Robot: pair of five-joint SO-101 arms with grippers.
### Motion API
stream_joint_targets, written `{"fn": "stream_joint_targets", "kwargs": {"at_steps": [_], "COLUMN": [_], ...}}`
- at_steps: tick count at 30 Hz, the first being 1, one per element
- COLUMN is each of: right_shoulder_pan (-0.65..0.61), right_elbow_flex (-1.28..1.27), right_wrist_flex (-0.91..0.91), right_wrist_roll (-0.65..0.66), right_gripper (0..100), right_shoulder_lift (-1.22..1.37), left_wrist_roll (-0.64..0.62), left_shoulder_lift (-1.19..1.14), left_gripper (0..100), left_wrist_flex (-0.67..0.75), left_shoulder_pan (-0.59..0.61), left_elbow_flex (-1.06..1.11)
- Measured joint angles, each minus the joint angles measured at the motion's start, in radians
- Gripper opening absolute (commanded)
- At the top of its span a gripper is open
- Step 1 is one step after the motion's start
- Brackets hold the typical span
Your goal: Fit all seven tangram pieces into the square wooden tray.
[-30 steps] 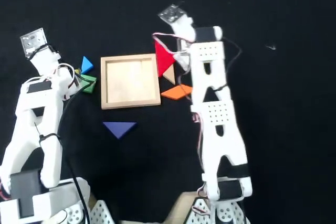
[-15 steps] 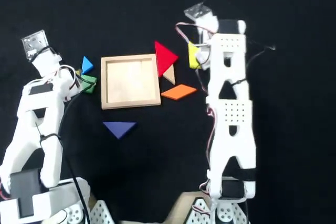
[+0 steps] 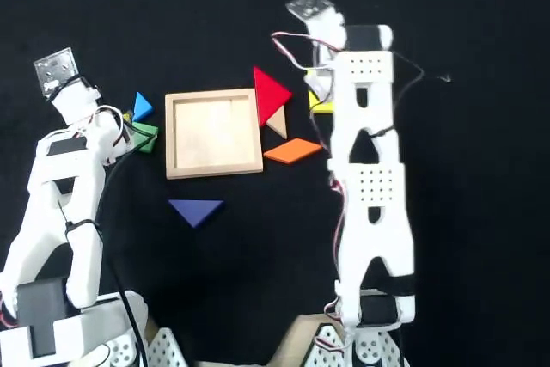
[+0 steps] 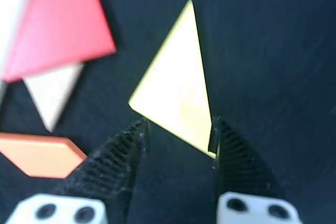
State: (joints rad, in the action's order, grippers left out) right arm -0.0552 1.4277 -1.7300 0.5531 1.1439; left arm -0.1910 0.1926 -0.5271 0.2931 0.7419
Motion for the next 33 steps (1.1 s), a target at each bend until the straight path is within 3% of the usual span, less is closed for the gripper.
{"fn": "stream_joint_targets", "kwargs": {"at_steps": [5, 16, 22, 28, 33], "right_shoulder_pan": [0.000, 0.071, 0.072, 0.057, 0.057], "right_elbow_flex": [0.163, 0.190, 0.209, 0.204, 0.100], "right_wrist_flex": [0.035, 0.187, 0.186, 0.008, 0.005], "right_wrist_roll": [0.000, -0.003, 0.012, 0.336, 0.422], "right_gripper": [5.4, 1.8, 1.8, 1.2, 1.1], "right_shoulder_lift": [0.074, 0.262, 0.276, 0.267, 0.213], "left_wrist_roll": [0.000, 0.000, 0.000, 0.000, 0.000], "left_shoulder_lift": [0.000, 0.000, 0.000, 0.000, 0.000], "left_gripper": [15, 15, 15, 15, 15], "left_wrist_flex": [0.000, 0.000, 0.000, 0.000, 0.006], "left_shoulder_pan": [0.000, 0.000, 0.000, 0.000, 0.000], "left_elbow_flex": [0.000, 0.000, 0.000, 0.000, 0.000]}}
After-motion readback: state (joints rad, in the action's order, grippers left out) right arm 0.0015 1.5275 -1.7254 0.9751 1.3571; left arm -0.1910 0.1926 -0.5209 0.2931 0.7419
